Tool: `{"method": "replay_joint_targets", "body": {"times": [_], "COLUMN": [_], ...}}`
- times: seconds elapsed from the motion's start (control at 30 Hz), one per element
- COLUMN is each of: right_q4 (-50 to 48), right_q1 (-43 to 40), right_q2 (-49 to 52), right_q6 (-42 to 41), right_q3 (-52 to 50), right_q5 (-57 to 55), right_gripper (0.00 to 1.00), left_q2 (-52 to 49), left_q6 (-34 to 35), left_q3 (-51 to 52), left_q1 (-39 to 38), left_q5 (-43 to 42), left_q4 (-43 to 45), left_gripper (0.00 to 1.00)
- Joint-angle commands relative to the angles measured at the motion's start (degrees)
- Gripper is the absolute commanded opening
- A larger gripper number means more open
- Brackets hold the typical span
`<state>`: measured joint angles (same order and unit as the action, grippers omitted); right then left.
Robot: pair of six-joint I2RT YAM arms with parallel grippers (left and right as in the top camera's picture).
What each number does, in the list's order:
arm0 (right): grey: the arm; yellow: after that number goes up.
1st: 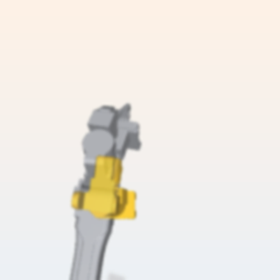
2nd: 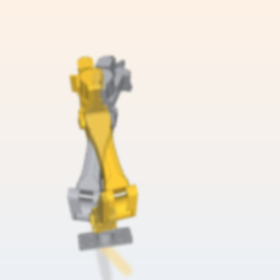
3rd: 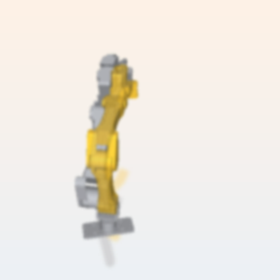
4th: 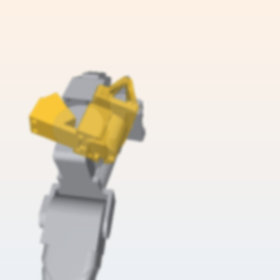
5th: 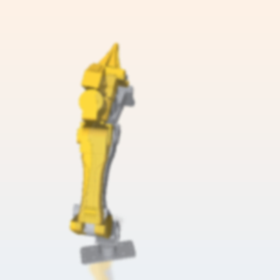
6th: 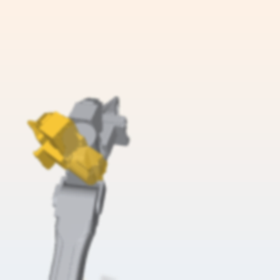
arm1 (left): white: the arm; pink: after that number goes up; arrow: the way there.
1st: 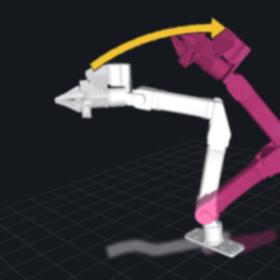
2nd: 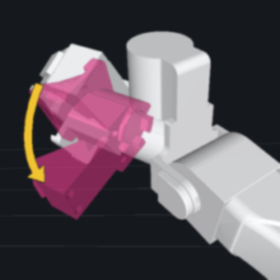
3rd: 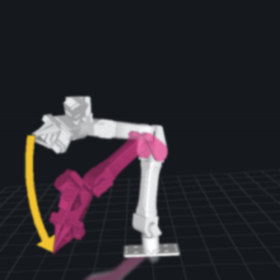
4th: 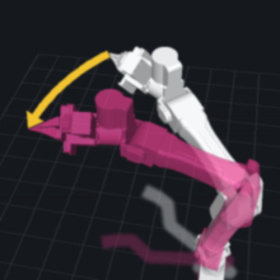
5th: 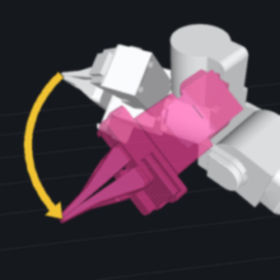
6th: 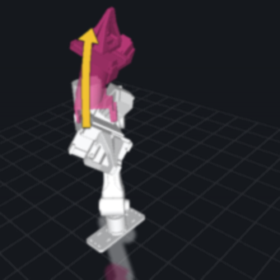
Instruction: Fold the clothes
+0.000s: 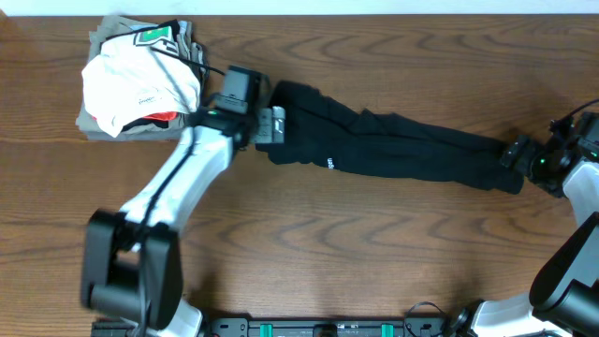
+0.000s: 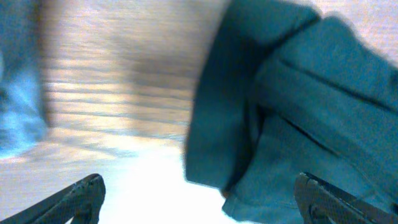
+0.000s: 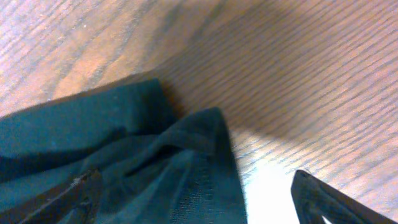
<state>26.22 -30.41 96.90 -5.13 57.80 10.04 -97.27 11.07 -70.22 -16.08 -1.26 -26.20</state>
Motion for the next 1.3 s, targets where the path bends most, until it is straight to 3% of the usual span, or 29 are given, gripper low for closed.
{"method": "replay_joint_targets", "body": {"times": [0.0, 0.43, 0.63, 0.67, 0.7, 0.73, 0.9, 1.1, 1.27], "right_q4": [0.57, 0.31, 1.42, 1.73, 1.88, 1.88, 3.26, 8.0, 14.29], "right_q1": [-1.18, 0.13, 1.44, 1.57, 1.55, 1.14, -3.56, -12.48, -14.14], "right_q2": [1.51, 9.84, 9.94, 9.94, 9.94, 9.92, 9.92, 9.92, 9.92], "right_q6": [4.92, 7.91, 7.74, 7.23, 6.54, 5.84, 4.02, 2.38, 5.66], "right_q3": [0.85, 0.85, 0.85, 0.85, 0.87, 0.9, 3.45, 12.39, 19.98], "right_q5": [1.36, 4.04, 6.54, 6.51, 6.47, 6.45, 6.91, 15.17, 19.82], "right_gripper": [0.97, 0.92, 0.53, 0.41, 0.2, 0.08, 0.01, 0.01, 0.01], "left_q2": [3.67, 3.91, 3.72, 3.72, 3.67, 3.67, 3.67, 3.67, 3.67], "left_q6": [-0.48, -0.48, -0.48, -0.48, -0.48, -0.48, -0.48, -0.48, -0.46], "left_q3": [-2.03, -2.01, -2.01, -2.01, -2.01, -2.01, -2.01, -2.01, -2.01], "left_q1": [0.98, 1.07, 1.07, 1.07, 1.07, 1.07, 1.07, 1.07, 1.05], "left_q5": [0.42, 0.44, 0.44, 0.44, 0.44, 0.44, 0.44, 0.44, 0.44], "left_q4": [-1.81, -4.63, -4.68, -4.83, -4.96, -5.14, -6.34, -7.26, -7.23], "left_gripper": [0.98, 0.98, 0.98, 0.98, 0.98, 0.98, 0.98, 0.98, 0.98]}}
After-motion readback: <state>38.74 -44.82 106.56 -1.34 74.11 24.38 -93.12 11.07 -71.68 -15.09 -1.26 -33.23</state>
